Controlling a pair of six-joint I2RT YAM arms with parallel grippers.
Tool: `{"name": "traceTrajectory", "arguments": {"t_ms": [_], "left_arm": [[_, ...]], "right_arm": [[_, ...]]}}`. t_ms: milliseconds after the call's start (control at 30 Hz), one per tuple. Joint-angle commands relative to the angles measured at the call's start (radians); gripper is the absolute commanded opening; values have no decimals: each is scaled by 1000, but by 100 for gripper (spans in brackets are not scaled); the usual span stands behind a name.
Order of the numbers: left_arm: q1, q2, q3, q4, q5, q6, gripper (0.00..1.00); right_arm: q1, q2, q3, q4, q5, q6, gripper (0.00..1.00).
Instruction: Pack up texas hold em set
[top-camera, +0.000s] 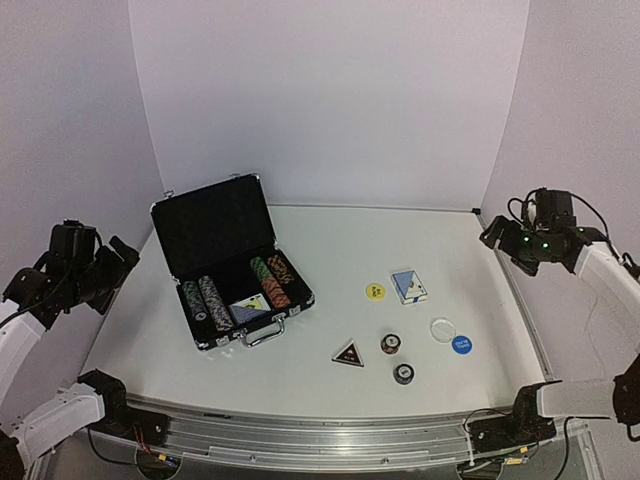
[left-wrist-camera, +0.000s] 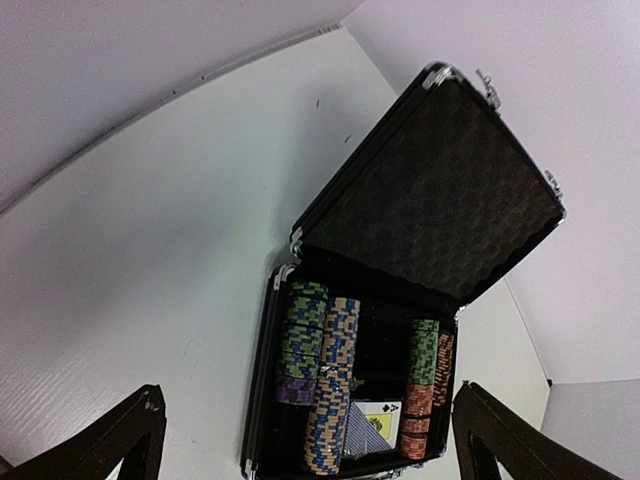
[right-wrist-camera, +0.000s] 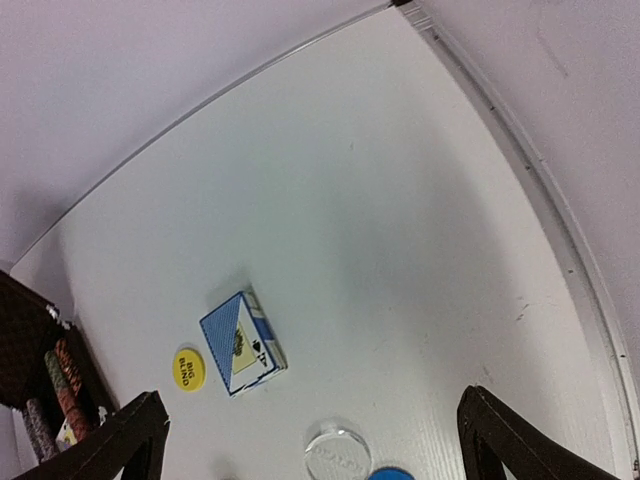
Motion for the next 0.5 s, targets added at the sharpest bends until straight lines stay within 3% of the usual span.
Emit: {"name": "traceTrajectory", "arguments": {"t_ms": [0,167,267,467], "left_arm": [[1,82,-91,195,142,-22,100],[9,285,-159,398,198,-20,100],[32,381,-178,495,202,-5,100],[57,515,-241,737,297,7,100]], "right_arm": [[37,129,75,-3,-295,-19,98],[383,421,256,-3,-192,-111,98],[456,643,437,-4,-264,-133,93],[586,962,726,-8,-263,-197,86]]}}
